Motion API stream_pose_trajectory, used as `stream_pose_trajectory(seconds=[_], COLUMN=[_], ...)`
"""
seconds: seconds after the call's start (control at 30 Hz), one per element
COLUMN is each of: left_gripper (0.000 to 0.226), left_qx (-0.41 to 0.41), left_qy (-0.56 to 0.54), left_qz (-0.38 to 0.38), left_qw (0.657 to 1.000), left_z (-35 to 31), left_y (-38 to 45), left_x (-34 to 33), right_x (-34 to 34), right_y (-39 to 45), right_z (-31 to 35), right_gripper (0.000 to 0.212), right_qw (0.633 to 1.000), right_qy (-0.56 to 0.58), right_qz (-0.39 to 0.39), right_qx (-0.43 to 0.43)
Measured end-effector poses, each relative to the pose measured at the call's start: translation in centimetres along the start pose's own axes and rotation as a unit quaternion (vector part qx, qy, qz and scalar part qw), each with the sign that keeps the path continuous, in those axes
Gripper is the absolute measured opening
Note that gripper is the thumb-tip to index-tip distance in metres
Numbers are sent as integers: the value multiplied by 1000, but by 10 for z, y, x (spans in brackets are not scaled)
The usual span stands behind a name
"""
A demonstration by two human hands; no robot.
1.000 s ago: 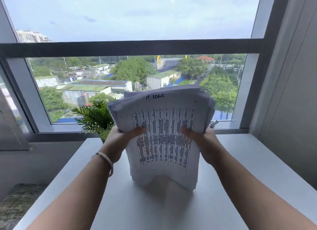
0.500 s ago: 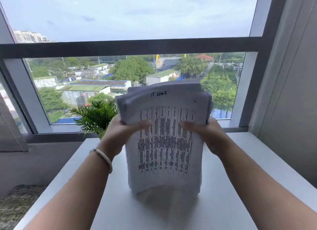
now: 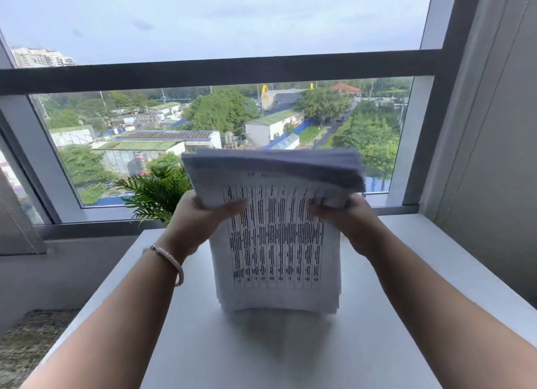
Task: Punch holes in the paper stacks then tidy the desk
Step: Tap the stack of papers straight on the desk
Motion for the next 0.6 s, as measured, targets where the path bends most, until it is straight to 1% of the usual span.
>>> stream_pose_trajectory(seconds=[0.07, 0.1, 0.13, 0.17, 0.2, 0.23, 0.27, 0.3, 0.37, 0.4, 0.43, 0.47, 0.5, 0.53, 0.57, 0.6], left_gripper=[15, 14, 14, 14, 15, 18, 24, 31, 46, 49, 46, 39, 32, 29, 28, 28], left_qx=[3, 17, 38, 65, 99, 135, 170, 204, 263, 287, 313, 331, 343, 351, 352, 355], left_qy=[-41, -65, -86, -104, -120, -143, -165, -184, -165, -135, -111, -111, -126, -138, -161, -191], left_qz=[-32, -51, -71, -94, -122, -150, -178, -202, -244, -265, -291, -317, -330, -327, -298, -261], left_qw=[999, 996, 993, 988, 980, 969, 955, 940, 919, 910, 897, 882, 870, 866, 873, 877], left_z=[-9, -9, -6, 1, 13, 28, 49, 71, 108, 123, 138, 151, 159, 164, 165, 167], left_y=[4, 5, 5, 3, 1, -1, -4, -7, -22, -32, -45, -58, -74, -87, -97, -100], left_x=[-1, 0, 2, 5, 8, 10, 15, 17, 15, 10, 2, -8, -18, -26, -30, -27], right_x=[2, 5, 10, 18, 28, 41, 50, 55, 48, 40, 30, 21, 17, 19, 25, 33], right_y=[6, 8, 7, 3, -5, -17, -33, -52, -88, -100, -108, -111, -111, -109, -105, -102], right_z=[15, 20, 20, 17, 8, -11, -33, -58, -90, -99, -104, -103, -104, -112, -117, -119], right_gripper=[29, 34, 47, 69, 91, 107, 115, 116, 115, 116, 113, 101, 81, 58, 44, 40], right_qw=[1000, 999, 997, 994, 989, 980, 961, 932, 873, 855, 848, 849, 860, 876, 895, 906], right_qy=[-17, -42, -64, -76, -49, 22, 120, 220, 361, 392, 411, 414, 381, 314, 235, 161], right_qz=[-6, 6, 25, 39, 47, 46, 38, 33, 75, 97, 111, 120, 106, 70, 25, -14], right_qx=[3, -6, -31, -71, -129, -193, -245, -285, -319, -324, -316, -305, -322, -359, -379, -391])
Point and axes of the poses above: each hand's wrist, its own y-axis towards the middle knuckle, its own x-axis out of the back of the hand, z = x × y, the point moved 1 cm from there along y, towards the middle knuckle, and after that the axes turned 5 degrees about -z, right-handed, at the moved point
